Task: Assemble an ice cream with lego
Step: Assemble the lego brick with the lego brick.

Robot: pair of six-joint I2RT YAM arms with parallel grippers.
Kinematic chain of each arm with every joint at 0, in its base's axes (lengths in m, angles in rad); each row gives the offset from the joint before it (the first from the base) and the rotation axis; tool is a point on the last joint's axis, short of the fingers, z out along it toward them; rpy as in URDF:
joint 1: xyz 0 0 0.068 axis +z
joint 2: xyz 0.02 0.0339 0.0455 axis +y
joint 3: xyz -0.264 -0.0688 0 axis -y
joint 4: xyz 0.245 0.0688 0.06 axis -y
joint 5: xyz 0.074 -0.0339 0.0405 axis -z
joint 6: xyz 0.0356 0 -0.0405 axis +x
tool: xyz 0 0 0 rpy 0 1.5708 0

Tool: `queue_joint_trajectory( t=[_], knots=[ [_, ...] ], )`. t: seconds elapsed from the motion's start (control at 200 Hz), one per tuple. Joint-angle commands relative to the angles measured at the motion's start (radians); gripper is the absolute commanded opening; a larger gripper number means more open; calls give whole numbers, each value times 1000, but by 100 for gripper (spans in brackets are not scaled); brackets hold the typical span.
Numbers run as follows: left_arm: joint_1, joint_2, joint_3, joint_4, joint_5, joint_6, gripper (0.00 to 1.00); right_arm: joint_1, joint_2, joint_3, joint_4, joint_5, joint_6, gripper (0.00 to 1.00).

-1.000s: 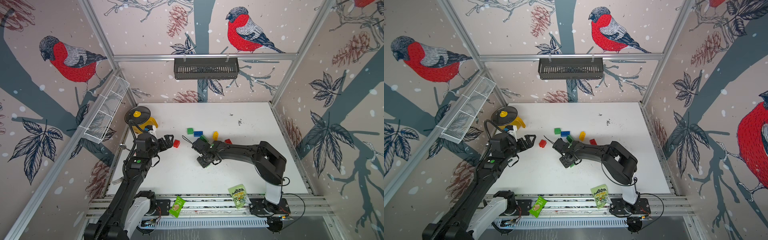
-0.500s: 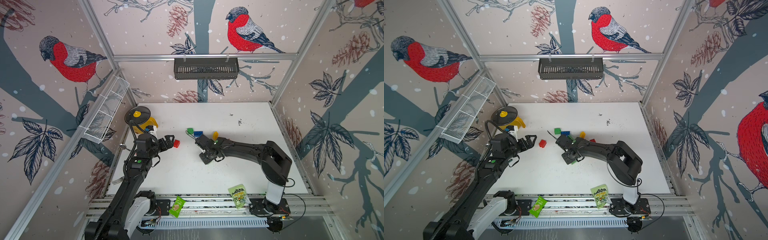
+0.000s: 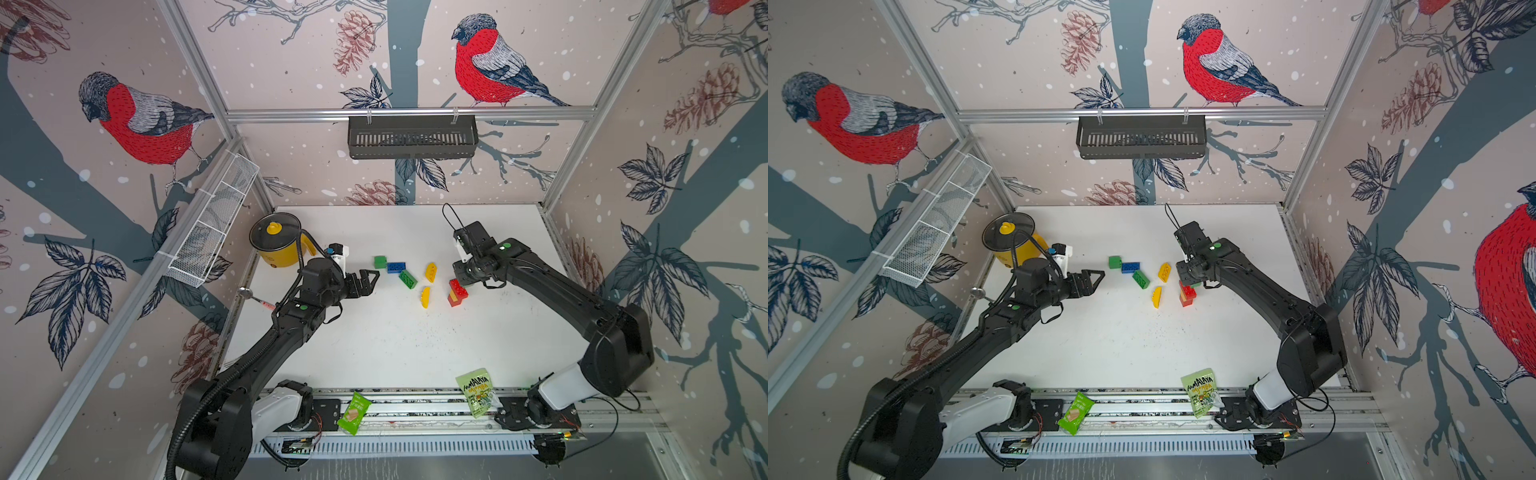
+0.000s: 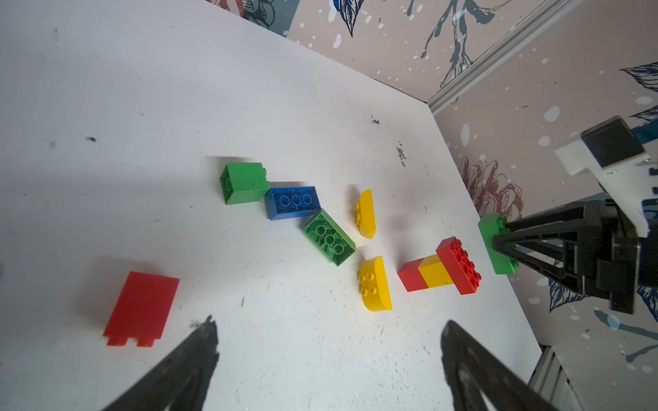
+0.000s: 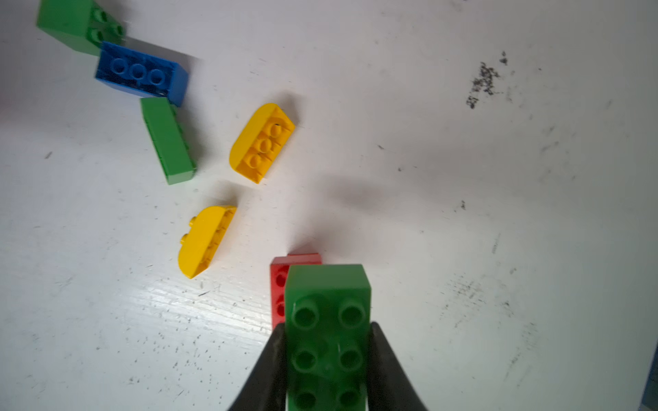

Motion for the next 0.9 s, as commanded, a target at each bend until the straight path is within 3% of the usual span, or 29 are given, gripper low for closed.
queue_joint_trajectory(
  t=[0.0, 0.891],
  knots=[
    [-4, 19, 20, 58, 18, 19, 97, -6, 7, 4, -49, 3, -34, 26],
    [-6, 5, 25, -3, -13, 45, 97, 40, 92, 25, -35, -18, -68, 24]
  ],
)
